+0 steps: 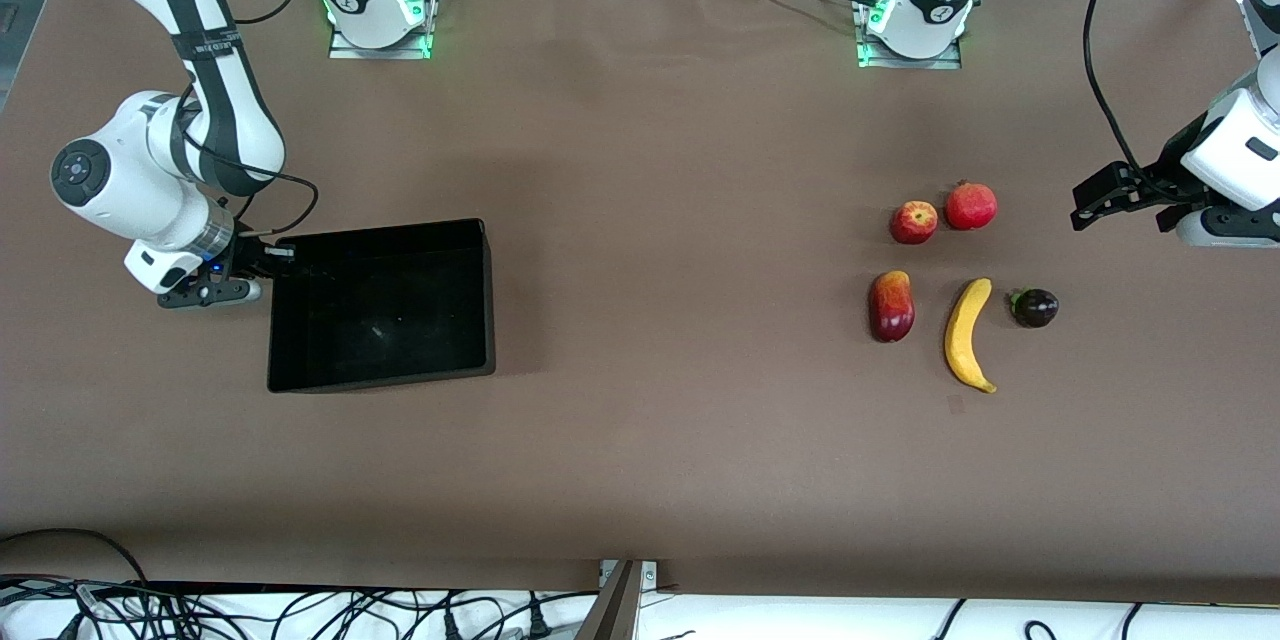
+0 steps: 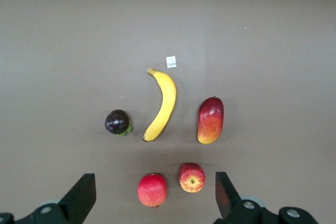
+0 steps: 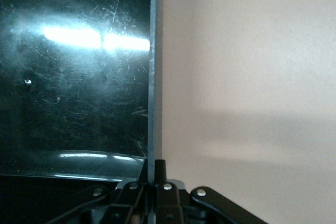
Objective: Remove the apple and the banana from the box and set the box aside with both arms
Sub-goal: 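Open the right gripper and pull it back from the tray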
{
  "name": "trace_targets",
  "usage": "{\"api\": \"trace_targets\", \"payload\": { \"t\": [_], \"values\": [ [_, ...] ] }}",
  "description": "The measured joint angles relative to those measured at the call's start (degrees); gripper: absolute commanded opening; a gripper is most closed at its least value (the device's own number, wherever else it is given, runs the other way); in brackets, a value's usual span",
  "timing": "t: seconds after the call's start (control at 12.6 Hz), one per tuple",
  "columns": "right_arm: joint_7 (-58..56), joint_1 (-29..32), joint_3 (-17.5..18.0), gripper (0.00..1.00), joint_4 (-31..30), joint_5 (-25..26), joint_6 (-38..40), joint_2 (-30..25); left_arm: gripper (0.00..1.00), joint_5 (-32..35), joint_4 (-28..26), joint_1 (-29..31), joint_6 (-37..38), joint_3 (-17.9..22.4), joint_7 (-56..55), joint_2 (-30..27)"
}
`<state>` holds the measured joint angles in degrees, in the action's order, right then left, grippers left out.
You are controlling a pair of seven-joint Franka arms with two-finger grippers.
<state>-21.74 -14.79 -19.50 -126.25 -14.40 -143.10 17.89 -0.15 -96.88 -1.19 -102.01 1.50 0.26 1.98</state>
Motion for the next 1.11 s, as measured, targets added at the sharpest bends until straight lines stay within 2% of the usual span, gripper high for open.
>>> {"api": "trace_targets", "payload": {
  "t": [0.16, 0.4, 0.55, 0.87, 1.11],
  "values": [
    [-0.08, 0.09, 0.0, 1.0, -0.6, -0.16, -0.94, 0.17, 1.0, 0.0, 0.0, 0.0, 0.01, 0.0, 0.0, 0.0],
    [-0.21, 0.09, 0.16, 1.0, 0.26, -0.16, -1.11, 0.09, 1.0, 0.0, 0.0, -0.03, 0.02, 0.0, 0.0, 0.0],
    [-0.41, -0.3, 0.71, 1.0, 3.83, -0.14, 1.95, -1.16, 1.0, 0.0, 0.02, -0.13, 1.02, -0.04, 0.06, 0.0],
    [-0.73, -1.04, 1.0, 1.0, 15.7, 2.0, 18.35, -5.2, 1.0, 0.0, 0.02, -0.28, 3.68, -0.33, 0.06, -0.02],
    [-0.73, -1.02, 0.88, 1.0, 26.1, 2.24, 30.34, -6.2, 1.0, 0.0, -0.01, -0.32, 5.94, -0.41, 0.1, -0.01]
  ]
}}
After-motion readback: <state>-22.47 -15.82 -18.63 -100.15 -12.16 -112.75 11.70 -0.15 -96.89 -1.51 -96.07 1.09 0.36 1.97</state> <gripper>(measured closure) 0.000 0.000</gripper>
